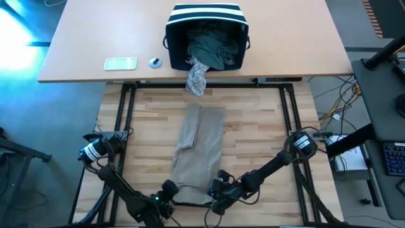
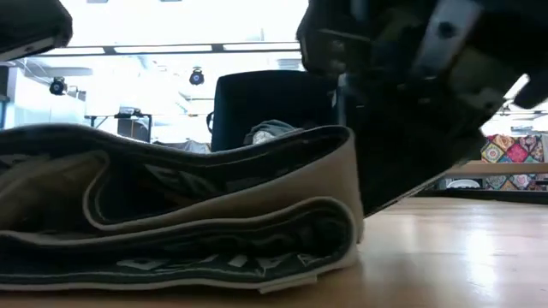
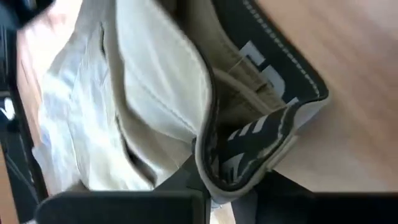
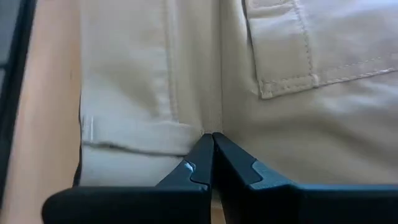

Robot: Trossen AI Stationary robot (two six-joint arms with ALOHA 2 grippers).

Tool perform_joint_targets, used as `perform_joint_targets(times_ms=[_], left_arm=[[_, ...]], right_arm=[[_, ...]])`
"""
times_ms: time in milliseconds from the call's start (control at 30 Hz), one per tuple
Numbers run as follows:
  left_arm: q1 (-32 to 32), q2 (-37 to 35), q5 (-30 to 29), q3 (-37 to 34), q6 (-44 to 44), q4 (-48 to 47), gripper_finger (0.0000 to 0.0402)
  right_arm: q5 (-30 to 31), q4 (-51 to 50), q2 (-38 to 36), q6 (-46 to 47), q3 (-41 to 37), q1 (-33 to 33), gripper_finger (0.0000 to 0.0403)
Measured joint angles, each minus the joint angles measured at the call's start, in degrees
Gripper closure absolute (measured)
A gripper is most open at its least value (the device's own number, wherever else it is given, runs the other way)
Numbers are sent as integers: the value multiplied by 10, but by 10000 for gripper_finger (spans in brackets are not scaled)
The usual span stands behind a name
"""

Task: Fold Laundry from Bin
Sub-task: Fold the brown shorts from the blue laundry basket

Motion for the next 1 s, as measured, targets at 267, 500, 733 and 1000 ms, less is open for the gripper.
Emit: perform_joint_targets(times_ms=[267,500,733,1000], left_arm=[[0,-59,1,2,-39,-31,360],[-8,-73,23,24,-64,-48,285],[-17,-59,28,19,-97,-103,191],[-17,-9,-2,19,-39,-34,121]], right_arm=[[7,-59,-64,-51,-1,4,393],[57,-52,-85,-102,20,4,351],[61,-32,-14,-193,100,-9,310],[-17,-29,133,-236,257,-47,312]])
